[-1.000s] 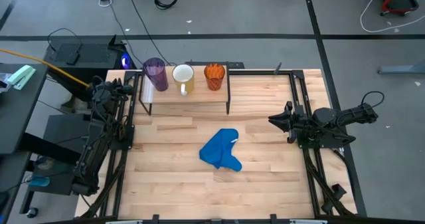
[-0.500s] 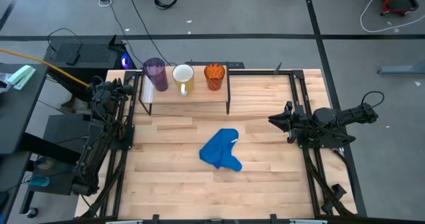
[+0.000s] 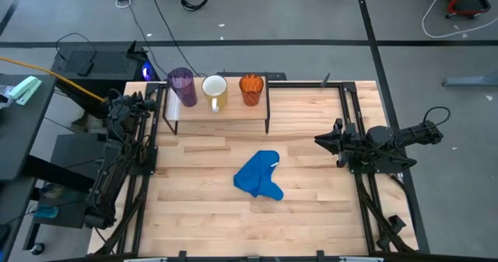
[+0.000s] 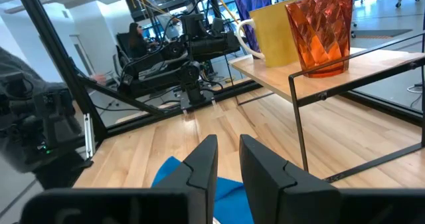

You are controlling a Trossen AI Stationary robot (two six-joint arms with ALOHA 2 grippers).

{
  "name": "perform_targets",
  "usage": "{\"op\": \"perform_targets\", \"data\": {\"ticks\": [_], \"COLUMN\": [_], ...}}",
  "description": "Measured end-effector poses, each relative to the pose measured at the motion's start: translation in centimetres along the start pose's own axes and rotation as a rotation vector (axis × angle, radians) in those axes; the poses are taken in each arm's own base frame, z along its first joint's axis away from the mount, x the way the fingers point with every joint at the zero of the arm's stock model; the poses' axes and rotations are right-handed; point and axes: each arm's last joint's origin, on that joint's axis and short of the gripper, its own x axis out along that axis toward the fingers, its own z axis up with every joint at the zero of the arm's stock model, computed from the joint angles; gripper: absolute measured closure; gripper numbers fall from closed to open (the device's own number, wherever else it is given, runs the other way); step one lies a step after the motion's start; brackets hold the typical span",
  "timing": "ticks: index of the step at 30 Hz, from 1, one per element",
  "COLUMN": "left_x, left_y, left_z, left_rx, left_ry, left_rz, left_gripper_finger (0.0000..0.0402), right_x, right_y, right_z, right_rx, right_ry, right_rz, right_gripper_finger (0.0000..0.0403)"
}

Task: Stack small to large cups/mugs on shelf
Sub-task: Return to Home Position

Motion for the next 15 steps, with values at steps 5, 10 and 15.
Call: {"op": "perform_targets", "data": {"ticks": [5, 10, 15], "left_x": [0.00, 0.00, 0.00], "left_y": [0.00, 0.00, 0.00], "left_z": [0.00, 0.00, 0.00], "left_rx": [0.000, 0.000, -0.001], "left_ry": [0.000, 0.000, 0.000], "left_rz": [0.000, 0.000, 0.000], "left_gripper_finger": [0.0318, 0.0315, 0.0310], "right_x": [0.00, 0.00, 0.00], "right_y": [0.00, 0.00, 0.00], "right_z": [0.00, 0.00, 0.00], "right_rx": [0.000, 0.000, 0.000], "right_ry": [0.000, 0.000, 0.000], "right_rz": [0.000, 0.000, 0.000], "right_gripper_finger": [0.0332, 0.0332, 0.0332]}}
